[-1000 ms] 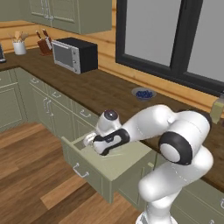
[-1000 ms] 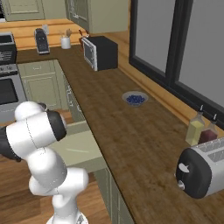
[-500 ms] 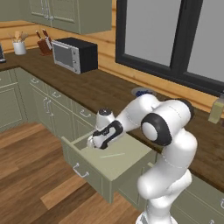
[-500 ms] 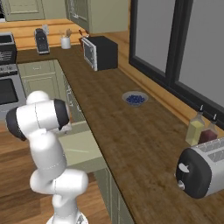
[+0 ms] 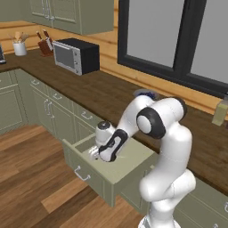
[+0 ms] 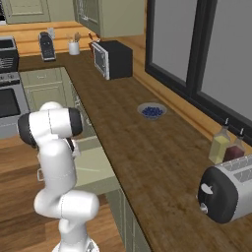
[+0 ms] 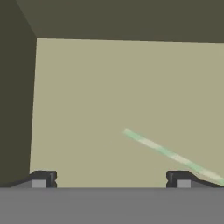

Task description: Take a straw from the drawer in front and place it inside the glass cup on the dining counter.

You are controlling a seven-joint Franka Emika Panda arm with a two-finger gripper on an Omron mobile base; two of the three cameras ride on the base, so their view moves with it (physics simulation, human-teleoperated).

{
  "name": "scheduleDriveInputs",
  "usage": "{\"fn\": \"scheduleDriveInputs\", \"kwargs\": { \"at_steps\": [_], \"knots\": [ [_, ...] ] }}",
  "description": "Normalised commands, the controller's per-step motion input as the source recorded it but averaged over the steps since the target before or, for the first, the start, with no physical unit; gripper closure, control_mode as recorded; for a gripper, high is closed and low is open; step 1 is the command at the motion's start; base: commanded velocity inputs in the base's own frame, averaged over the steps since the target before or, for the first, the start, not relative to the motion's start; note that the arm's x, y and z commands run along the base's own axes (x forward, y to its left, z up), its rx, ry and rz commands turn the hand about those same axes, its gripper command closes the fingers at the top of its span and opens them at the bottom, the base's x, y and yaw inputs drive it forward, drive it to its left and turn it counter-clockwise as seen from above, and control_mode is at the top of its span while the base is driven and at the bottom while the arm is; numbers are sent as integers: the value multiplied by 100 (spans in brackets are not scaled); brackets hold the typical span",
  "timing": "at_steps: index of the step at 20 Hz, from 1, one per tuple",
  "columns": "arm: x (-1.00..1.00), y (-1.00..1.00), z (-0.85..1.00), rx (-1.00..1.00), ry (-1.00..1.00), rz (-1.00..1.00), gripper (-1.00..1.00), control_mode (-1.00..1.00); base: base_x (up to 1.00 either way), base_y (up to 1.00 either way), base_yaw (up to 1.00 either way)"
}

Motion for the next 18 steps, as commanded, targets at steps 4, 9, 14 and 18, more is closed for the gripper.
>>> {"fn": "scheduleDriveInputs", "kwargs": {
  "at_steps": [4, 9, 14, 18],
  "knots": [
    [-15, 4, -29, 0, 0, 1, -100, -100, 0, 0, 0],
    [-55, 33, -2, 4, 0, 5, -100, -100, 0, 0, 0],
    [-79, 70, 26, 5, 0, 7, -100, -100, 0, 0, 0],
    [-63, 85, 48, 5, 0, 7, -100, -100, 0, 0, 0]
  ]
}}
